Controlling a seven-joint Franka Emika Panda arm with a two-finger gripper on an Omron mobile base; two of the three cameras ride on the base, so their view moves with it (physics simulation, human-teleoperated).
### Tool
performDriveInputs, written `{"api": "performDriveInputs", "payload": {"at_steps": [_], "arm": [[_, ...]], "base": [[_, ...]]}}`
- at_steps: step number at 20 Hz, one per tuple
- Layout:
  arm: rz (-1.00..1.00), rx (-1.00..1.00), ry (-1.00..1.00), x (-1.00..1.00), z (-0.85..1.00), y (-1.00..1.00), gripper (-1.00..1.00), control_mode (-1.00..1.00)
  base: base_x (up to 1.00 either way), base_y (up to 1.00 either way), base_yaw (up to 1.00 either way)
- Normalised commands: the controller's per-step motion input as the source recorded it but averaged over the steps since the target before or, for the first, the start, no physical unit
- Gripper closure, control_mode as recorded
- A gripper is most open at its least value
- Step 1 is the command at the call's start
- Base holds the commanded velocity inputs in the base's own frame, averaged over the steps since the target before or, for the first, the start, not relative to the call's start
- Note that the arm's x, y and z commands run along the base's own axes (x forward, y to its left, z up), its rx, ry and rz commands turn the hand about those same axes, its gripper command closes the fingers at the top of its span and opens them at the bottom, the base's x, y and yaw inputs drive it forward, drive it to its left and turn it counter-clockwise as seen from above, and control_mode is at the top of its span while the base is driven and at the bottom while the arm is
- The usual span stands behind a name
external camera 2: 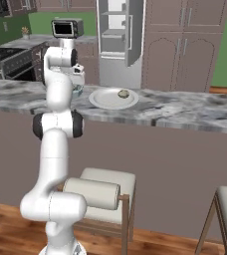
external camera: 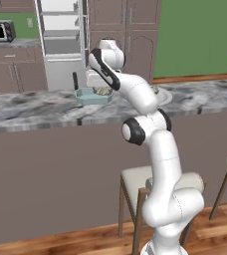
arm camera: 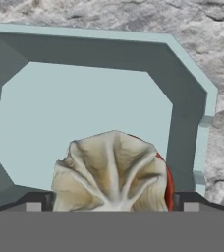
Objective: Place two dumplings into each of the tupperware containers and then place the containers in the fridge.
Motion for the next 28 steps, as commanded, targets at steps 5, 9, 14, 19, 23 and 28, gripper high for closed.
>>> {"api": "performDriveInputs", "payload": {"at_steps": [5,9,14,19,23,28], "arm": [[0.00,0.00,0.00,-0.02,0.00,0.00,-1.00,-1.00],[0.00,0.00,0.00,0.00,0.00,0.00,-1.00,-1.00],[0.00,0.00,0.00,0.00,0.00,0.00,-1.00,-1.00],[0.00,0.00,-0.13,0.00,0.00,0.00,-1.00,-1.00],[0.00,0.00,-0.15,0.00,0.00,0.00,-1.00,-1.00],[-0.01,0.00,-0.02,-0.08,0.14,-0.35,-1.00,-1.00]], "base": [[0.00,0.00,0.00],[0.00,0.00,0.00],[0.00,0.00,0.00],[0.00,0.00,0.00],[0.00,0.00,0.00],[0.00,0.00,0.00]]}}
